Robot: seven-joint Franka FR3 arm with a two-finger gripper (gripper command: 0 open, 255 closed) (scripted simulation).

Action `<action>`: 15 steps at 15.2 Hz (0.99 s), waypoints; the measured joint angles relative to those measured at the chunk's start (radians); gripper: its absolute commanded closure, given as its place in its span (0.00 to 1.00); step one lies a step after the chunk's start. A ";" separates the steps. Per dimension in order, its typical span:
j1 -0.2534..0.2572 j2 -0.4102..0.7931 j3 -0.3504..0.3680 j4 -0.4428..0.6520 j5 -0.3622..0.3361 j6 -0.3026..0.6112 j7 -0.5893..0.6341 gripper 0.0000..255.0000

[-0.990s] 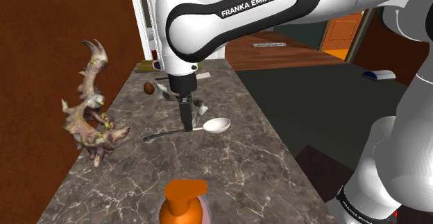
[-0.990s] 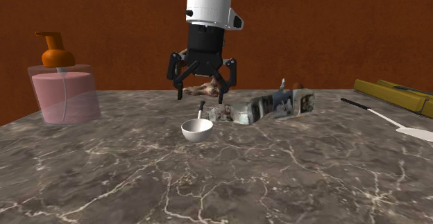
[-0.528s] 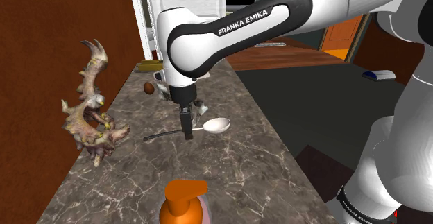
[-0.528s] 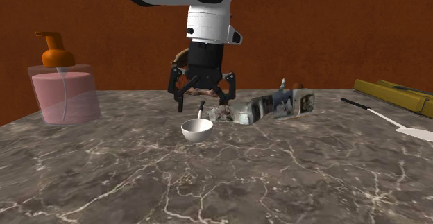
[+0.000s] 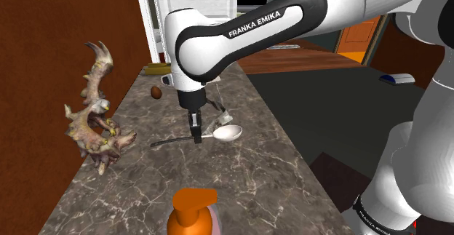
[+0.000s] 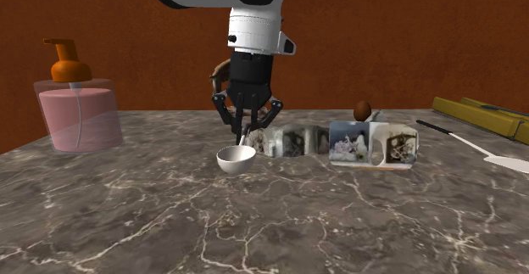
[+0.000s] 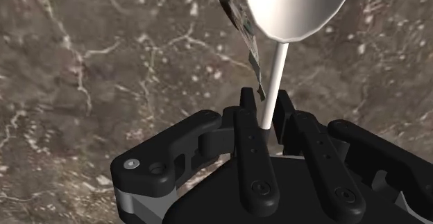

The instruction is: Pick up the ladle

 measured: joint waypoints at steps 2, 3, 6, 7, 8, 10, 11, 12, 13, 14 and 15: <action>0.000 0.001 0.000 0.000 0.000 0.000 0.000 1.00; 0.000 0.000 0.000 0.005 0.000 -0.006 0.001 1.00; 0.000 -0.009 0.000 0.027 0.001 -0.038 0.003 1.00; 0.000 -0.012 0.000 0.038 0.002 -0.052 0.004 1.00; -0.001 -0.016 0.000 0.046 0.002 -0.064 0.004 1.00; -0.002 -0.019 -0.001 0.070 0.002 -0.091 0.004 1.00; -0.002 -0.021 -0.001 0.080 0.002 -0.102 0.005 1.00; -0.002 -0.025 -0.001 0.091 0.003 -0.117 0.006 1.00; -0.002 -0.023 -0.001 0.104 0.002 -0.128 0.006 1.00; -0.002 -0.024 -0.001 0.116 0.002 -0.140 0.007 1.00; -0.002 -0.024 -0.001 0.129 0.002 -0.155 0.008 1.00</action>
